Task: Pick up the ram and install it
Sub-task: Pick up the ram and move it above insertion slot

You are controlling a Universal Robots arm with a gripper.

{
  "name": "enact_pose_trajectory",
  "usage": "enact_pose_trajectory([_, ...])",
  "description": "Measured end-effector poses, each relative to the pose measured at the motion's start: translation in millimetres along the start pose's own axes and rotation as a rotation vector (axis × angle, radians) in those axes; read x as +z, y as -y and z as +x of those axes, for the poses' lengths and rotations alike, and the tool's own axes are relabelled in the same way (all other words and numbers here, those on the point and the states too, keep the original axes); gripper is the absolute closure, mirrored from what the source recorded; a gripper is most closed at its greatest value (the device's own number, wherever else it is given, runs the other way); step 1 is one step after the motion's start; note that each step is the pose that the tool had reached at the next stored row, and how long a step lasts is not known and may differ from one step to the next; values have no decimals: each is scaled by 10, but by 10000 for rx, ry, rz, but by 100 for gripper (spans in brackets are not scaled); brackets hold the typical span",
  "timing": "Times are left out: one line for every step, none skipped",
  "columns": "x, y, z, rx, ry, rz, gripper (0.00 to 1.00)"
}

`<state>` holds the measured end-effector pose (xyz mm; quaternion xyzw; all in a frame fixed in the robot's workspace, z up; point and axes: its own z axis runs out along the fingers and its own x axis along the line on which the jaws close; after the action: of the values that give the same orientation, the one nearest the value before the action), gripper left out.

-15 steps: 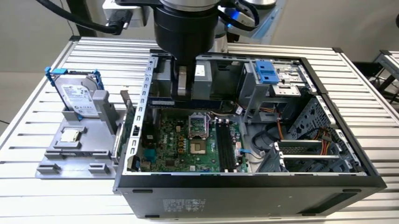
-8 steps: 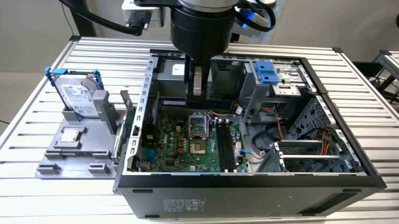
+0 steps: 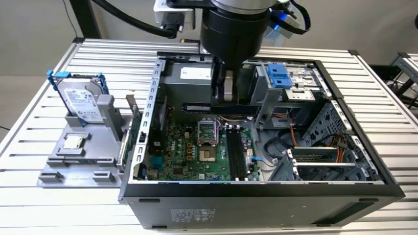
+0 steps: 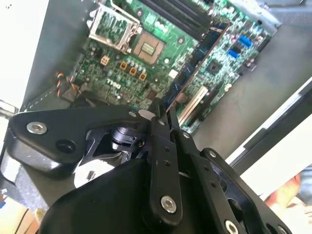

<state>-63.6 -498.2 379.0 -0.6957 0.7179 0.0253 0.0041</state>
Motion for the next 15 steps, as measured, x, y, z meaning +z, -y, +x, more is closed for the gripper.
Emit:
enact_pose_trajectory([-1,40,-1,0,1,1,100])
enact_pose_trajectory([-2,76,-2,0,0,0,100])
enact_pose_trajectory([-3,115,-4,0,0,0,100])
enact_pose_trajectory([-4,152,-5,0,1,0,100])
enact_pose_trajectory([-5,192,-6,0,0,0,100])
enact_pose_trajectory([-7,228,-7,0,0,0,100])
enact_pose_trajectory([-8,263,-8,0,0,0,100])
enact_pose_trajectory([-9,298,-9,0,0,0,100])
enact_pose_trajectory([-9,332,-10,0,1,0,100])
enact_pose_trajectory([-11,369,-12,-1,1,0,100])
enact_pose_trajectory([-12,406,-13,0,1,1,100])
enact_pose_trajectory([-12,443,-14,0,1,0,100])
enact_pose_trajectory([-14,479,-15,0,1,0,100])
enact_pose_trajectory([-15,514,-16,0,0,0,100])
enact_pose_trajectory([-16,539,-17,0,0,0,100])
